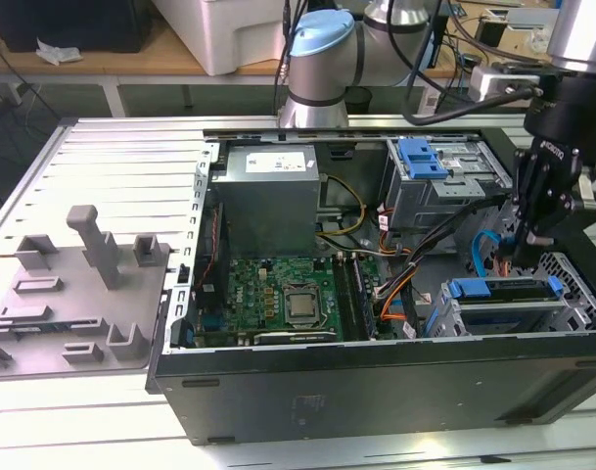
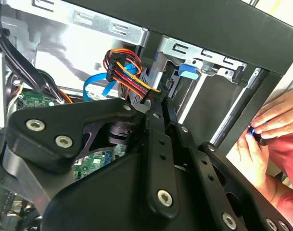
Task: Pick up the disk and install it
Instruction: 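Insert the first disk wire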
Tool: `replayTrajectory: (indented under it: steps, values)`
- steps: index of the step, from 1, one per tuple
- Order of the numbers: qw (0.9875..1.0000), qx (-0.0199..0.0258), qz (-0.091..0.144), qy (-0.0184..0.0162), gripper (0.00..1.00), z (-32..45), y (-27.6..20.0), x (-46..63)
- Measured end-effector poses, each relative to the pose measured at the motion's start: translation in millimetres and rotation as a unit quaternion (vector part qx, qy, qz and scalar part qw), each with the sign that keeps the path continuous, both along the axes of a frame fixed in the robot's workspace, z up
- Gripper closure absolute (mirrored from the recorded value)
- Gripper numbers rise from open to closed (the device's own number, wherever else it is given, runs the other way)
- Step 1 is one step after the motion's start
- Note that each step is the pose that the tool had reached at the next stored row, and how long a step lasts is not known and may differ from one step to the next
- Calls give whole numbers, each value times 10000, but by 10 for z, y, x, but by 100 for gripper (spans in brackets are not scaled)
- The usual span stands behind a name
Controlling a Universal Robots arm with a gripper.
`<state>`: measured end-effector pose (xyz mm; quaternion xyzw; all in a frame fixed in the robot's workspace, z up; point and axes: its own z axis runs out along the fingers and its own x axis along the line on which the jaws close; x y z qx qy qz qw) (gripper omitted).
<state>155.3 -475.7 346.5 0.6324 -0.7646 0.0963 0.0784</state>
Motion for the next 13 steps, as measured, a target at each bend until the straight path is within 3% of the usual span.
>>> replayTrajectory:
  steps: [13]
  values:
    - [9991, 2, 429, -6, 84, 0, -77, -44]
